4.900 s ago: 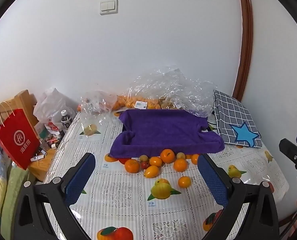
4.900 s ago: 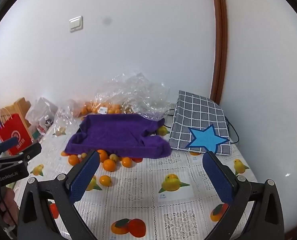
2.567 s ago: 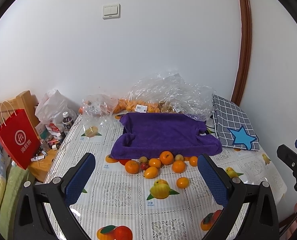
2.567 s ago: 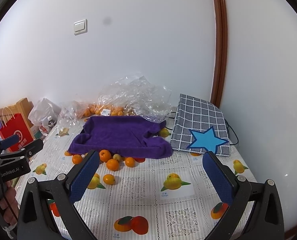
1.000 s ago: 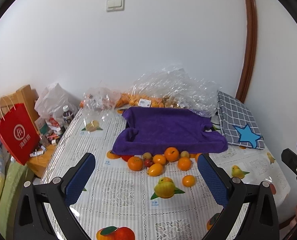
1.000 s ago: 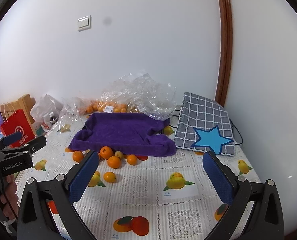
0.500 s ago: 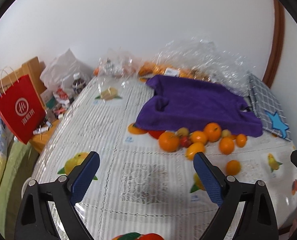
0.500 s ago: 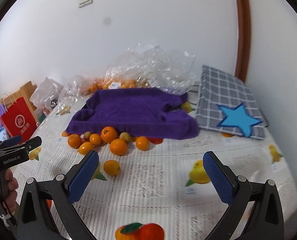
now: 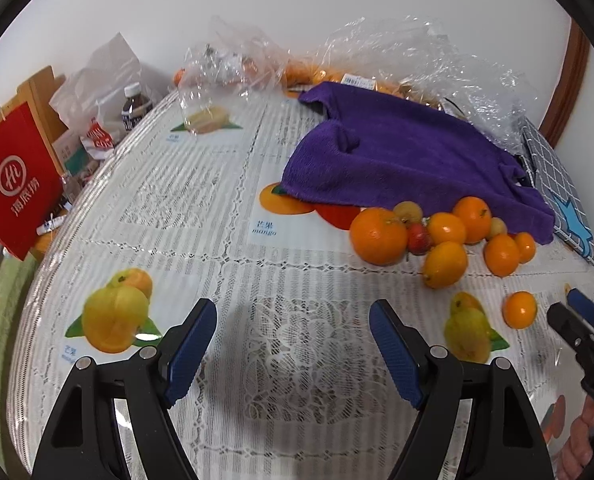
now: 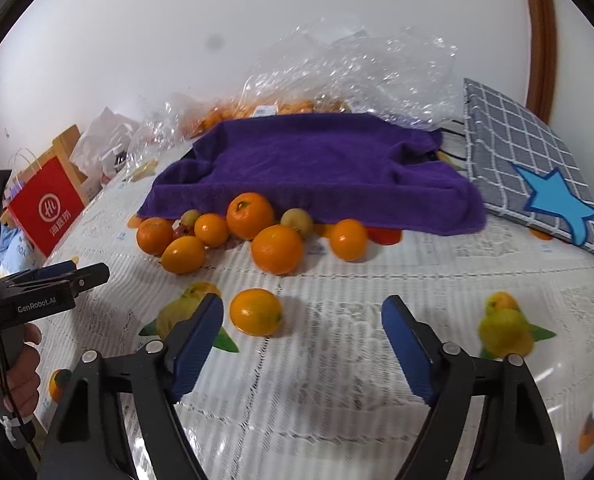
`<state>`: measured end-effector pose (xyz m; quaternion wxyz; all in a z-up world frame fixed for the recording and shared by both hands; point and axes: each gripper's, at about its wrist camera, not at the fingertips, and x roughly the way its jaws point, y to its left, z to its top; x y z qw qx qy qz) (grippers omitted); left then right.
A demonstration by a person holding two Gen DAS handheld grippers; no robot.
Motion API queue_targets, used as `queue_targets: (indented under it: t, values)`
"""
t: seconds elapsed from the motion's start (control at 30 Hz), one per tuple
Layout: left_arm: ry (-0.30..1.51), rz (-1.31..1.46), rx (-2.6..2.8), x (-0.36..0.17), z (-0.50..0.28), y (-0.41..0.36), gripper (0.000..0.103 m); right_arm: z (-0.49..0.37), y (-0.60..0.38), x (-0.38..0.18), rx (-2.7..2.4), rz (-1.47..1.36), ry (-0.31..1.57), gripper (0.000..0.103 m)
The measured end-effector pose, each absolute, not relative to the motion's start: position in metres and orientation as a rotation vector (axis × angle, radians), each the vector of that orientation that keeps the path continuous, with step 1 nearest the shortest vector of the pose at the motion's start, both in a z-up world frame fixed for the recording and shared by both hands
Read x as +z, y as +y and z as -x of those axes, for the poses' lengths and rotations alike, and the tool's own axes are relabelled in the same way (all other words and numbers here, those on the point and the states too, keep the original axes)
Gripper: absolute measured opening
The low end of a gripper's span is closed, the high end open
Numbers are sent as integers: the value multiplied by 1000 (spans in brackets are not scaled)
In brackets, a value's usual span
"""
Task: Organize fruits
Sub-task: 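Grasp an orange with the right tool while the left tool grasps a large orange, then carry the held oranges with both tools over the purple towel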
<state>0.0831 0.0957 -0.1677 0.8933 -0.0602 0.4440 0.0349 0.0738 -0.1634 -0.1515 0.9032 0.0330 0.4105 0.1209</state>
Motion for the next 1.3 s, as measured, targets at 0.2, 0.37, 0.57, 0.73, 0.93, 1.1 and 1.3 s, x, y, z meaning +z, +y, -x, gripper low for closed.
queue_targets:
  t: [0.2,0.37,0.57,0.73,0.93,1.1,1.3]
  values:
    - [912,124,12,-176,-89,92,76,-88,-148,-173,305,-80,914,67]
    - [901,117,-30,-177,-100,84,78,-95,-140,-181,329,-62,933,55]
    - [895,114,-61,-176,-121,76,78,-100,-137,-181,365,-37,951,36]
    - [902,115,-110,-178,-132,72,77,-103,-154,-173,337,-54,935,36]
    - [904,156,-159,-178,-143,70,72,-104,-176,-152,313,-46,893,36]
    - [889,176,-194,-178,-145,71,47,-108,-189,-142,337,-99,897,36]
    - [894,222,-238,-177,-144,72,40,-115,-188,-133,308,-90,891,36]
